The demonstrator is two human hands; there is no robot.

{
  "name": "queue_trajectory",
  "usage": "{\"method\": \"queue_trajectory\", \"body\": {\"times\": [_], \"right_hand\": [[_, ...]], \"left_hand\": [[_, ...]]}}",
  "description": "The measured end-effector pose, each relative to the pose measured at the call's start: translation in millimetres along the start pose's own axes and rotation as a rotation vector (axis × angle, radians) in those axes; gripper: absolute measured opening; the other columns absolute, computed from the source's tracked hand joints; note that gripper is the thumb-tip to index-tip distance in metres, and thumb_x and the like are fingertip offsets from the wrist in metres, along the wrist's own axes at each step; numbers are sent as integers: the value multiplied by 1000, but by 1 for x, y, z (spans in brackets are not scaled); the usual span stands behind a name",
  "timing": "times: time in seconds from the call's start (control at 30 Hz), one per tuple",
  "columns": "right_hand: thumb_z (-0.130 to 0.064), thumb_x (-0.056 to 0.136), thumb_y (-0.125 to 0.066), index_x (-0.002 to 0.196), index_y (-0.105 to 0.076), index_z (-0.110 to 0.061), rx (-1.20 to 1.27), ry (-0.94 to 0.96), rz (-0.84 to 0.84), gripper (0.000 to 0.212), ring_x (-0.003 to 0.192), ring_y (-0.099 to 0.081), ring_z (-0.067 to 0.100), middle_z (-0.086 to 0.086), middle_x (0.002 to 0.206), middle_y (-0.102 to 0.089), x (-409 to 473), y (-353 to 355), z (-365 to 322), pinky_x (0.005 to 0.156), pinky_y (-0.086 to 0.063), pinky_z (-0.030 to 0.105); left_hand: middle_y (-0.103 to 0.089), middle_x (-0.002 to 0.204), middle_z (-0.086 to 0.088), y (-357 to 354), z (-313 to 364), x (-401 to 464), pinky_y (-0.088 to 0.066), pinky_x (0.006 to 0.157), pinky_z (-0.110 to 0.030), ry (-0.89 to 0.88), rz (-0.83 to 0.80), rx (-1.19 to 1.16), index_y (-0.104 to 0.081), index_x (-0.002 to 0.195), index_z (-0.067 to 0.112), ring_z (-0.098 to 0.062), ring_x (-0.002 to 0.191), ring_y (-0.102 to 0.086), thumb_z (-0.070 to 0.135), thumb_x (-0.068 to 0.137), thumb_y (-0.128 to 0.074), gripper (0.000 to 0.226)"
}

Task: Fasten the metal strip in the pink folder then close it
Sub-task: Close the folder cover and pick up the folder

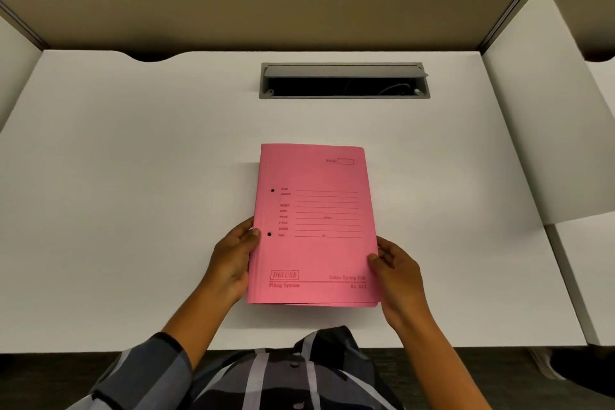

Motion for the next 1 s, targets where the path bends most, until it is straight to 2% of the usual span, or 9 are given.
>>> {"method": "queue_trajectory", "body": {"times": [0.1, 0.17, 0.43, 0.53, 0.63, 0.73, 0.83, 0.93, 1.0], "right_hand": [[-9, 104, -51, 121, -63, -34, 5, 51, -4, 33, 100, -72, 14, -12, 113, -74, -4, -18, -25, 76, -59, 28], [-8, 104, -51, 125, -63, -32, 13, 93, -2, 34, 99, -72, 13, -13, 113, -74, -5, -34, -48, 73, -58, 26], [-6, 104, -47, 132, -62, -26, 45, 209, -40, 38, 103, -69, 16, -9, 118, -71, 3, -129, -130, 74, -58, 28], [-7, 105, -43, 126, -65, -30, 34, 251, -72, 38, 98, -70, 14, -13, 113, -71, 9, -172, -154, 79, -61, 36], [-8, 106, -42, 118, -68, -36, 26, 283, -89, 40, 95, -71, 17, -17, 108, -72, 20, -218, -175, 80, -61, 41], [-7, 105, -40, 120, -71, -31, 33, 273, -105, 43, 95, -70, 18, -15, 109, -75, 32, -264, -184, 72, -58, 36], [-3, 103, -40, 101, -75, -36, 55, 226, -103, 48, 89, -70, 17, -21, 90, -77, 45, -305, -185, 69, -54, 34], [-5, 103, -41, 99, -76, -32, 55, 190, -75, 44, 89, -70, 22, -16, 94, -76, 63, -335, -183, 63, -52, 32], [-5, 103, -41, 96, -76, -31, 48, 184, -60, 44, 87, -70, 21, -14, 93, -76, 77, -354, -183, 62, -51, 31]], "left_hand": [[-82, 118, -2, 8, 32, -9, -64, 83, -43, -74, -17, 4, -72, 130, 30, -29, 107, -78, 23, 109, -54, 29], [-83, 115, -1, 14, 61, -13, -65, 79, -43, -126, -30, 8, -73, 129, 31, -26, 101, -80, 26, 109, -52, 30], [-83, 112, 3, 64, 170, 2, -64, 78, -44, -287, 60, 22, -76, 126, 34, -27, 98, -79, 28, 109, -52, 30], [-83, 110, 4, 89, 203, 20, -64, 84, -48, -314, 123, 33, -77, 126, 33, -30, 101, -78, 29, 109, -52, 29], [-83, 111, 3, 115, 235, 41, -63, 82, -46, -329, 155, 26, -77, 124, 32, -32, 103, -77, 29, 109, -53, 29], [-84, 108, 2, 143, 262, 62, -64, 81, -46, -337, 183, 34, -80, 115, 33, -34, 99, -77, 30, 109, -53, 28], [-84, 106, 1, 168, 280, 91, -64, 80, -46, -314, 212, 42, -81, 111, 34, -36, 99, -77, 30, 108, -55, 27], [-84, 99, 2, 181, 293, 117, -63, 75, -43, -294, 224, 63, -82, 99, 34, -36, 95, -76, 29, 106, -59, 24], [-83, 100, 0, 187, 300, 137, -62, 74, -42, -293, 227, 88, -82, 100, 33, -38, 95, -75, 29, 105, -61, 23]]}}
Point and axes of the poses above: each hand's wrist, its own x-axis towards the middle knuckle, its own y-axis out of the back of the hand, z = x × y, the point moved 8 cm from there along x, towards the middle knuckle
